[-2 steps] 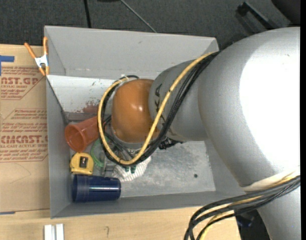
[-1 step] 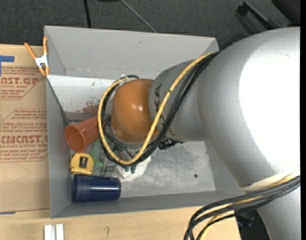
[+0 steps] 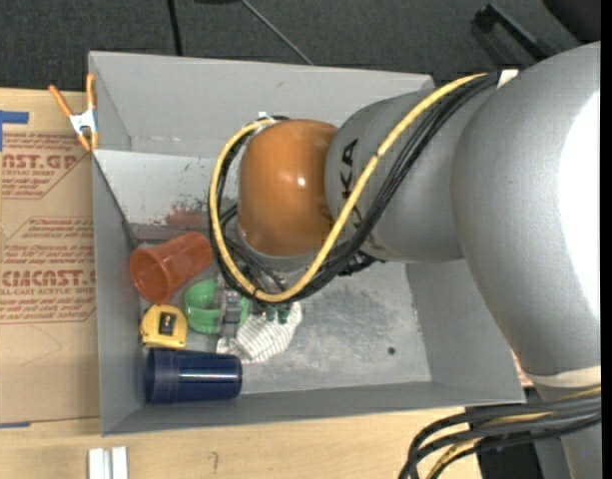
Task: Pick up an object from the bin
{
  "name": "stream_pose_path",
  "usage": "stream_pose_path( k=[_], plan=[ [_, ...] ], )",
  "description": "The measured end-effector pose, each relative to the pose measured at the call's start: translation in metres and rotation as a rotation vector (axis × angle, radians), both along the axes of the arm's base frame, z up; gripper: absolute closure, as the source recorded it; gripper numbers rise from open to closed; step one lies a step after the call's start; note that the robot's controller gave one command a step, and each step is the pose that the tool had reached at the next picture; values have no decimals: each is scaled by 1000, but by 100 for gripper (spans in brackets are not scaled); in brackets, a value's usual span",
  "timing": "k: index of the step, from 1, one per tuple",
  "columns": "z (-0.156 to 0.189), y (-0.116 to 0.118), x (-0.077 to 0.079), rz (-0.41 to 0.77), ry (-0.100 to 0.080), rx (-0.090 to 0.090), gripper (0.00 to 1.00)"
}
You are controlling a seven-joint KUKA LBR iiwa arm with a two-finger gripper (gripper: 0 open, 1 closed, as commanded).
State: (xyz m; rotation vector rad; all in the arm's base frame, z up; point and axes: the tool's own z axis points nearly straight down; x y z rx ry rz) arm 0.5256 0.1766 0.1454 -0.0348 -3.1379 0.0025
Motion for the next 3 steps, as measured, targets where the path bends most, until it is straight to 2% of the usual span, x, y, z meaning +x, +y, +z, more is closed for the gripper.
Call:
stream_pose_path(
  k=[1, 2, 3],
  plan=[
    [49, 4, -14, 39, -2, 1, 100],
    [113, -7, 3, 50, -2, 2, 100],
    [135, -9, 8, 51, -4, 1, 100]
  ],
)
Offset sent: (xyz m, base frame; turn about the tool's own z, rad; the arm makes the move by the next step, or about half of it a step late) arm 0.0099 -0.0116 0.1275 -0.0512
